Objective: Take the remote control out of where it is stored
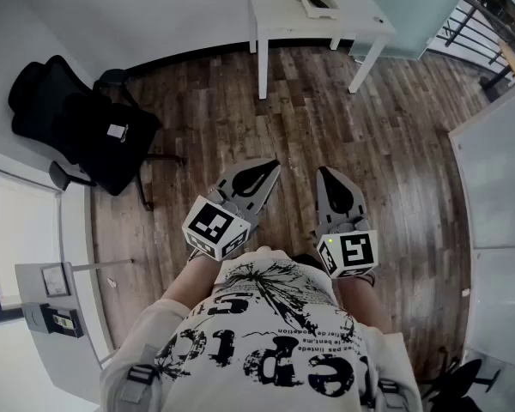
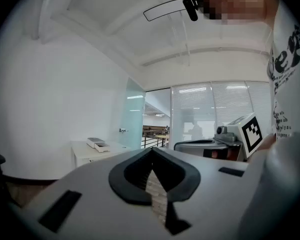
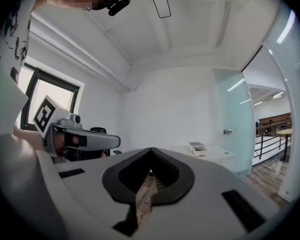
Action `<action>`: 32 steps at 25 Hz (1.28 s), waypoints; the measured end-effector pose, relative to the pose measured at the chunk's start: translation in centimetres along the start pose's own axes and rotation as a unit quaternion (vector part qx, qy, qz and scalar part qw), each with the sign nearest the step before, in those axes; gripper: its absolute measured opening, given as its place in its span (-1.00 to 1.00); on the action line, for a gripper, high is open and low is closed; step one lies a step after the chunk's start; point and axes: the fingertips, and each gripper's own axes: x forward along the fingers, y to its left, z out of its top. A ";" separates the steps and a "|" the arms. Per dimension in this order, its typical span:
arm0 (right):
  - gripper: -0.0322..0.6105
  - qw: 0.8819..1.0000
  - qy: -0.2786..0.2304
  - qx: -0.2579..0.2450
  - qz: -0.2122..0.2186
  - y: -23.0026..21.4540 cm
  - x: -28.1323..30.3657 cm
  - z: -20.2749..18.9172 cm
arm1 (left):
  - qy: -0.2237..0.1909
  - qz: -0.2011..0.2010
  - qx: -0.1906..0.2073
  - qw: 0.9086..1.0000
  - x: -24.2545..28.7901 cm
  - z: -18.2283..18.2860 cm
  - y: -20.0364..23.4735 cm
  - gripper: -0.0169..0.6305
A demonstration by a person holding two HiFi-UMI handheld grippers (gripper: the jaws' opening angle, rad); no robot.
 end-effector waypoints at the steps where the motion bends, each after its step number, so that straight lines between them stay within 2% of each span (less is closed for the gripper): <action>1: -0.90 1.000 -0.001 -0.001 0.001 0.0 0.2 0.0 | 0.001 -0.001 0.000 1.000 0.0 0.0 0.1 -0.93; 13: -0.90 1.000 0.000 0.010 -0.007 -0.4 1.6 -0.4 | 0.001 -0.001 0.009 1.000 0.6 0.0 1.5 -0.93; 19: -0.90 0.999 0.005 0.040 -0.011 -0.8 2.1 -0.6 | 0.001 -0.002 0.001 1.000 0.6 -0.2 2.1 -0.93; 27: -0.90 0.998 0.024 0.056 -0.011 -2.2 2.6 -1.9 | 0.006 -0.003 -0.016 1.000 2.1 -1.0 2.8 -0.93; 32: -0.90 0.998 0.032 0.051 0.004 -4.1 4.0 -2.3 | 0.002 0.008 -0.026 1.000 4.4 -1.1 3.9 -0.93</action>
